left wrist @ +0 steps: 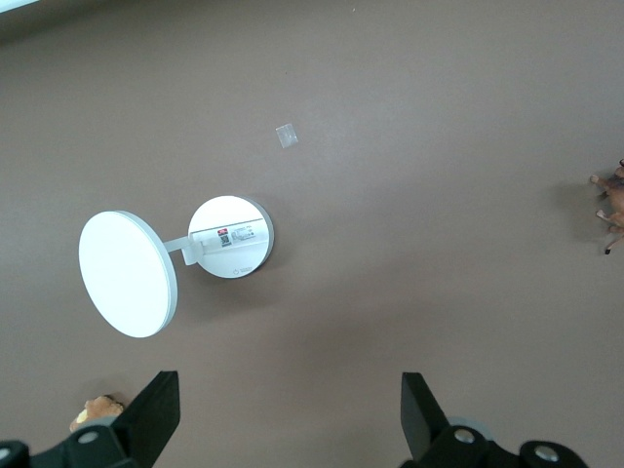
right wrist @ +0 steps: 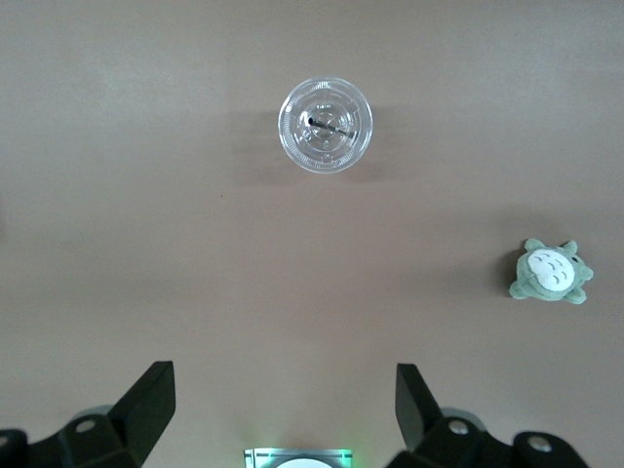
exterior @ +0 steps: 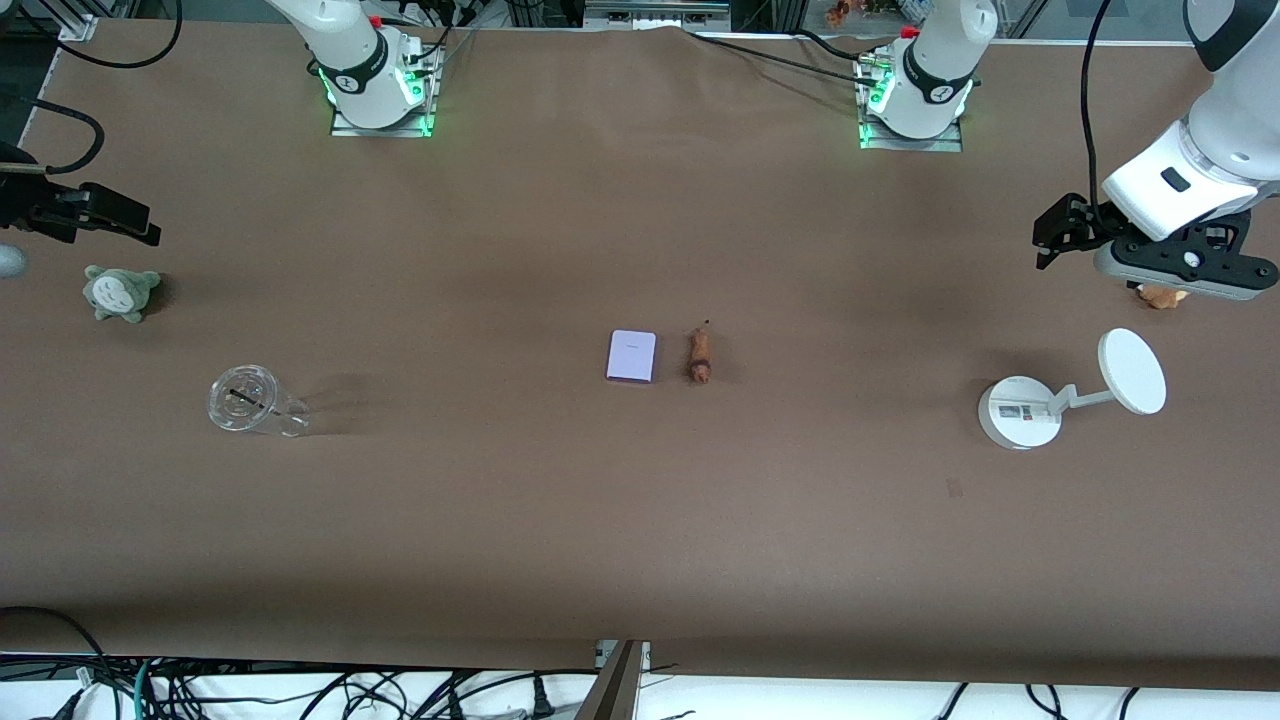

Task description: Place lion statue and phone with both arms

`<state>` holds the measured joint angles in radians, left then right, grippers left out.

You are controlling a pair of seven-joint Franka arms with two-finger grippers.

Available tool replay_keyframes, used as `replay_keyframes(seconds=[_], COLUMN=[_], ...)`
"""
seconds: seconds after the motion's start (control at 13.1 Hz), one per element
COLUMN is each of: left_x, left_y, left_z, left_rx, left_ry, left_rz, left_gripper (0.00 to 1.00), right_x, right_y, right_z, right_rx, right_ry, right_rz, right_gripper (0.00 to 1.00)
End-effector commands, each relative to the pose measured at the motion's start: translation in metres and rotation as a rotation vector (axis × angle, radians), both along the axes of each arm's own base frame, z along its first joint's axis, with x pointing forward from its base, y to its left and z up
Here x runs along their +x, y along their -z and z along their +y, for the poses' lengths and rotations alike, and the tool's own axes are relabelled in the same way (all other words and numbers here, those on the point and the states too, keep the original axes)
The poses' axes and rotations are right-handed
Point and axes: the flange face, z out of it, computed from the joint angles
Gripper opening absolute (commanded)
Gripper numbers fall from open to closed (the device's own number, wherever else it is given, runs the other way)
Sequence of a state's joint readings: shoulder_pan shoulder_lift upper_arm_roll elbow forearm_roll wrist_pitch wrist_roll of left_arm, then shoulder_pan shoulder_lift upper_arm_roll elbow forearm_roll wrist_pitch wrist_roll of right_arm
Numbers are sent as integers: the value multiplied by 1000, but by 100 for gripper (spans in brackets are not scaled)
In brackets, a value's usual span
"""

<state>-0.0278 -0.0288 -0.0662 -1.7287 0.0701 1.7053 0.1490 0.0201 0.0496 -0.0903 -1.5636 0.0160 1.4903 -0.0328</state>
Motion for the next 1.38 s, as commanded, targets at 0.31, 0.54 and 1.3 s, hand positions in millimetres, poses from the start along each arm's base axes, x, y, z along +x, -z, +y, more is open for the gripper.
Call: replay_keyframes(seconds=[0.31,0.54,1.3], left_x=[-7,-7,-8], left_y=[-3,-3,-3], left_z=[1,-2,-13], left_rx=[-32,-32,-31], left_ry=[4,4,19], left_rz=[6,4,4], left_gripper=[100,100,100], right_x=[2,2,2], right_y=[-4,-4,-4], right_z=[-2,-2,-5], right_rx=[-10,-8,-5], right_ry=[-4,-4,-3], right_rz=[8,8,6], right_gripper=[100,100,100])
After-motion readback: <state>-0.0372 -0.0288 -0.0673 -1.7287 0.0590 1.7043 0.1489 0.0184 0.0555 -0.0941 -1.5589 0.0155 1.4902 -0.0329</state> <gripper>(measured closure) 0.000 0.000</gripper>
